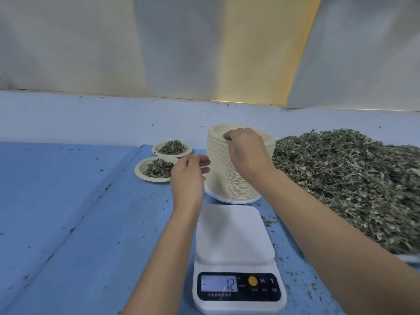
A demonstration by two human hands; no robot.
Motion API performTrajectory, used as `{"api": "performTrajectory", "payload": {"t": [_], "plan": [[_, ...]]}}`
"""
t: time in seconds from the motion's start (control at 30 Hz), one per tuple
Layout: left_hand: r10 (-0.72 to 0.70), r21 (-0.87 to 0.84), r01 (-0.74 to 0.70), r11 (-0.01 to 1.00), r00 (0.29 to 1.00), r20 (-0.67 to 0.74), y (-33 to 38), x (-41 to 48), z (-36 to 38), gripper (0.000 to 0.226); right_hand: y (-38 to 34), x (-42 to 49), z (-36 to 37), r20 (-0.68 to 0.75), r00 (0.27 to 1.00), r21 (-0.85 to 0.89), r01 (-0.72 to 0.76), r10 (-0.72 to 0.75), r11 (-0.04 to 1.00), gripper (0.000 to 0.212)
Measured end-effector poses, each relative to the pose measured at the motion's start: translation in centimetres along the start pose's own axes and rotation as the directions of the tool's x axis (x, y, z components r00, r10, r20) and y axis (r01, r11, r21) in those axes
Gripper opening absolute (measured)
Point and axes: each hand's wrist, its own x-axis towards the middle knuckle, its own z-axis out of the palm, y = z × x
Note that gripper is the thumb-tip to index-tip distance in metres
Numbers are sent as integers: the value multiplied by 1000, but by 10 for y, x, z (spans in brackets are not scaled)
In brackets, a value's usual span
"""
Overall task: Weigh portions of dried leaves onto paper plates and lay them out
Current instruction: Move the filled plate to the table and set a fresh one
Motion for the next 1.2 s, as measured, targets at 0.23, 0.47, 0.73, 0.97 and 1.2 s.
{"api": "performTrajectory", "payload": {"t": [0.23, 0.47, 0.73, 0.97, 1.2], "plan": [[-46, 56, 41, 998, 996, 80, 13, 2, 0, 23, -10, -8, -16, -245, 956, 98, 191, -163, 977, 31], [-143, -136, 141, 981, 990, -8, 40, 7, -2, 30, -33, -50, -19, -331, 874, 162, 423, -354, 892, 23], [-104, 101, 95, 990, 991, 88, 40, -12, -24, 9, -10, -73, -45, -261, 891, 558, -175, 371, 811, 38], [-114, 454, -37, 890, 946, 302, 53, -34, -47, 22, 20, -106, -46, 185, 745, 810, -485, 640, 331, 26], [-421, 594, 221, 774, 880, 221, 49, -36, -55, 27, 28, -120, -43, 281, 779, 555, -609, 561, 567, 20]]}}
